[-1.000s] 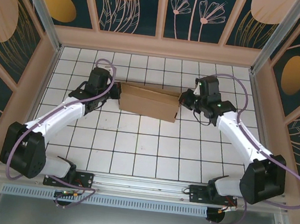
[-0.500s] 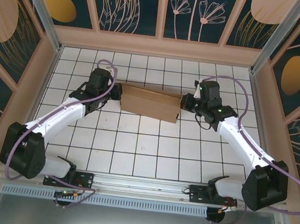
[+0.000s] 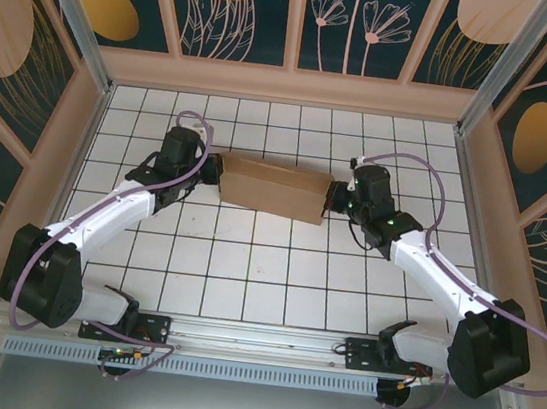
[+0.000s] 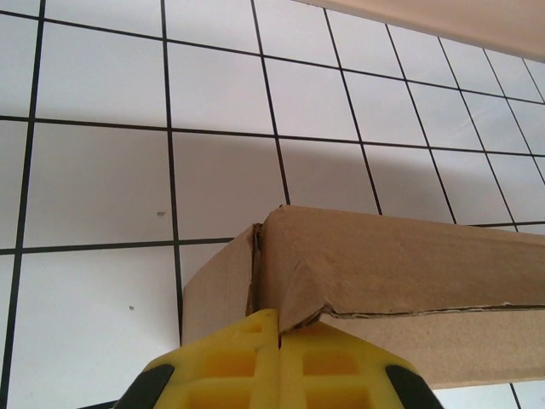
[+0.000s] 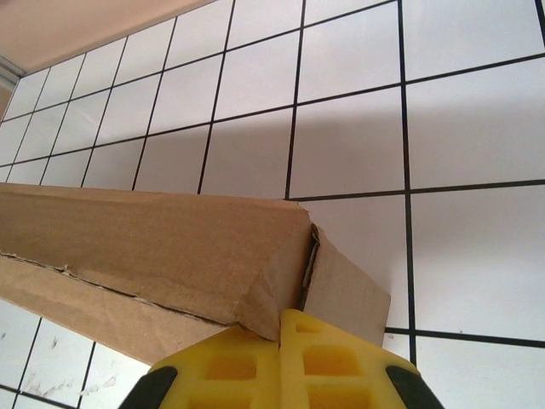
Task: Fold the paper box
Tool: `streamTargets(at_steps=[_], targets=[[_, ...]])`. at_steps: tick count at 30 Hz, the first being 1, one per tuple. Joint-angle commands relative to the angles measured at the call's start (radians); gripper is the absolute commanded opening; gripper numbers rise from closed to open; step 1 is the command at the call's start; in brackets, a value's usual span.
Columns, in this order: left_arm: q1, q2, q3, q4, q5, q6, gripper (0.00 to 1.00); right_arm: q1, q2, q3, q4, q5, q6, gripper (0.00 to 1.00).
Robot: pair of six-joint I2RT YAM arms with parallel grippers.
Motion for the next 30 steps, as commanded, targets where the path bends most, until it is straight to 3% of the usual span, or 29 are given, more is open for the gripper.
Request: streamTargets(at_steps=[1,8,10,20,24,30], targets=[[0.0,-0.005,-0.057,-0.062,0.03,-0.02,0.0,0.005,0.015,-0.071,-0.031,0.05,-0.011,0.0],[0.0,-0.005,-0.127,-0.028,0.024,-0.021,0.0,0.005,0.04,-0.108,0.024,0.035,-0.039,0.0],[0.0,-0.007,-0.131,-0.026,0.023,-0.021,0.0,0.005,0.033,-0.101,0.028,0.024,-0.055,0.04],[0.0,-0.001,-0.086,-0.057,-0.028,0.006,0.0,0.001,-0.102,-0.02,0.1,-0.144,-0.18,0.47],[0.0,0.0,-0.082,-0.058,-0.031,0.01,0.0,-0.007,-0.131,0.037,0.062,-0.189,-0.249,0.42],[-0.001,0.009,-0.072,-0.058,-0.03,0.016,0.0,-0.011,-0.083,0.128,0.081,-0.205,-0.241,0.16]])
